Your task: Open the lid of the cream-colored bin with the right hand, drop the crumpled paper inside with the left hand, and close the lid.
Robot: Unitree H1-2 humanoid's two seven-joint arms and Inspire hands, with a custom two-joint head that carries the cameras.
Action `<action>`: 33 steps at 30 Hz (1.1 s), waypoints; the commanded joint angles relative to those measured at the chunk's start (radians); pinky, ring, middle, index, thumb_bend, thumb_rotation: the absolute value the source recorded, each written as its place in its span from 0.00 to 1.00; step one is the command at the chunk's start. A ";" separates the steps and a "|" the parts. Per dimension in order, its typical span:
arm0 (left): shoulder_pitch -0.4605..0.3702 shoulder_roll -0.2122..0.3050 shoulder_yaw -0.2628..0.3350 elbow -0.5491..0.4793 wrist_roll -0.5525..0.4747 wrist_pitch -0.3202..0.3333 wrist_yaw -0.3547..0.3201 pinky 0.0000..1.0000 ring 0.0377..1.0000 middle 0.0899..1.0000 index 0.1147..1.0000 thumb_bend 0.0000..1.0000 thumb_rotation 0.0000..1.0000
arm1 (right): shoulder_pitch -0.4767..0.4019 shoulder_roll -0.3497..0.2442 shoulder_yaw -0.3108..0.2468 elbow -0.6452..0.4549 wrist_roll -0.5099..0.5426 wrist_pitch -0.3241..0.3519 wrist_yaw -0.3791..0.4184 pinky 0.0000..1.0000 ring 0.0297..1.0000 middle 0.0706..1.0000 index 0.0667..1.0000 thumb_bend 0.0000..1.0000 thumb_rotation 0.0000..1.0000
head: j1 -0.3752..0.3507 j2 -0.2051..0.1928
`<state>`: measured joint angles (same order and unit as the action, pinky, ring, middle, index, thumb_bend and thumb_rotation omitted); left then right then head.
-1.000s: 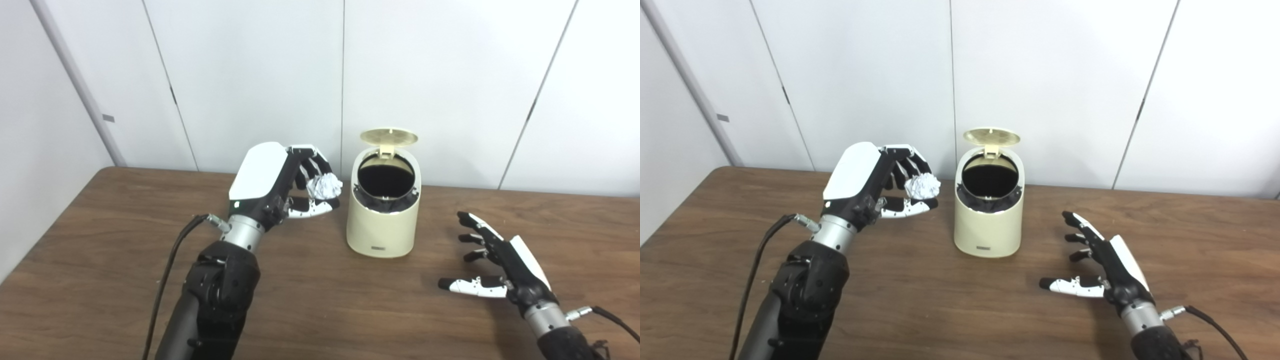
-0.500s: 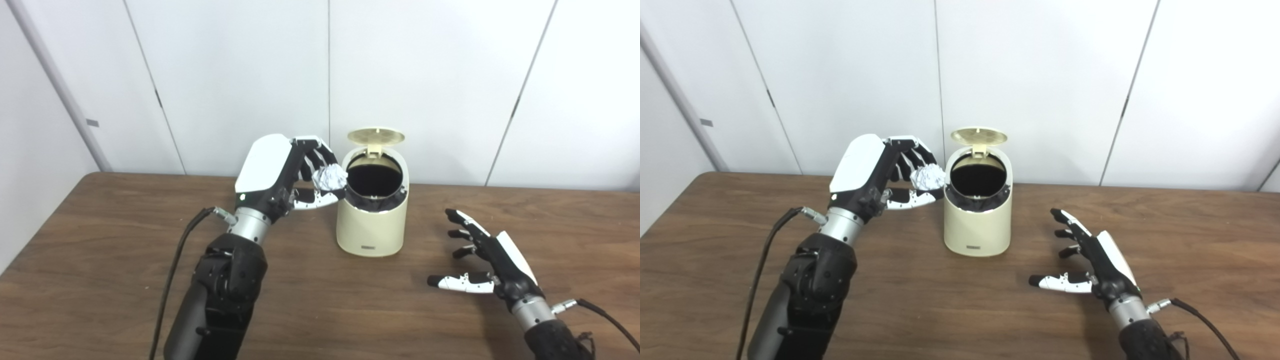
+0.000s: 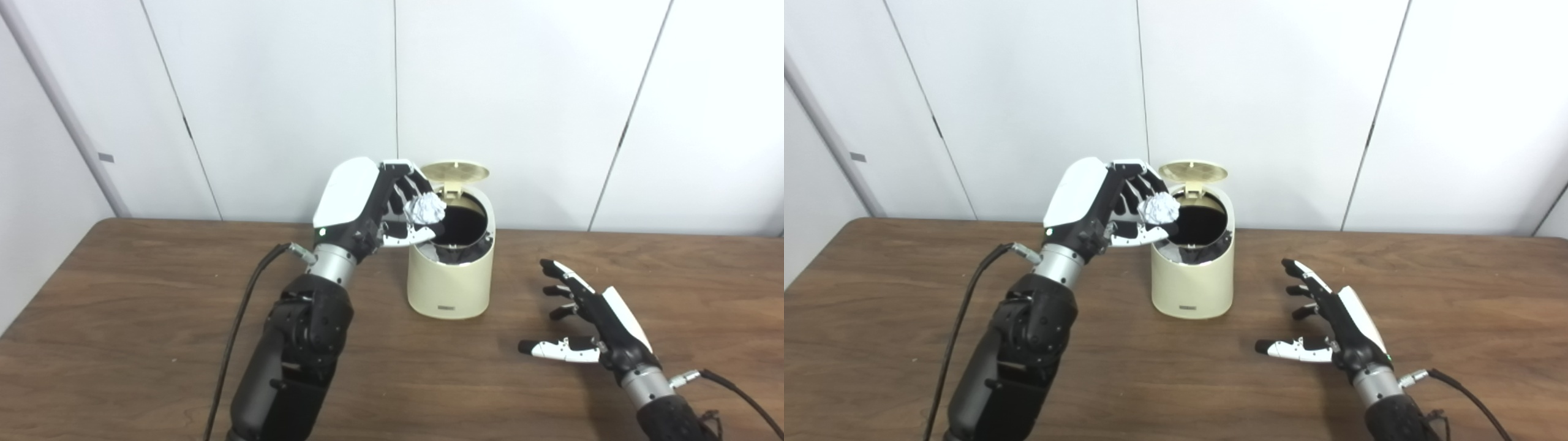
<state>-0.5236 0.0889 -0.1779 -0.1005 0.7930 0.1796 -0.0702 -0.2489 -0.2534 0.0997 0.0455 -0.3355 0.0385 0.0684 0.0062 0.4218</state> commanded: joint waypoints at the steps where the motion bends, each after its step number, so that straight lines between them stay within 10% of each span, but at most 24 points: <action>1: -0.057 -0.001 -0.003 -0.002 0.004 -0.026 0.051 0.34 0.38 0.44 0.46 0.50 0.00 | -0.023 0.000 -0.001 -0.004 -0.002 -0.010 -0.008 0.64 0.81 0.89 0.89 0.74 0.20 | -0.001 0.000; 33: -0.134 -0.037 -0.095 0.265 0.024 -0.102 0.270 0.28 0.33 0.42 0.50 0.49 0.00 | -0.015 0.007 0.010 -0.033 -0.020 0.013 -0.004 0.65 0.81 0.89 0.89 0.73 0.19 | -0.013 0.011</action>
<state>-0.6030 0.0496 -0.2710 0.1710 0.7967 0.0961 0.1609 -0.2484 -0.2503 0.1070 0.0369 -0.3519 0.0476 0.0667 -0.0061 0.4326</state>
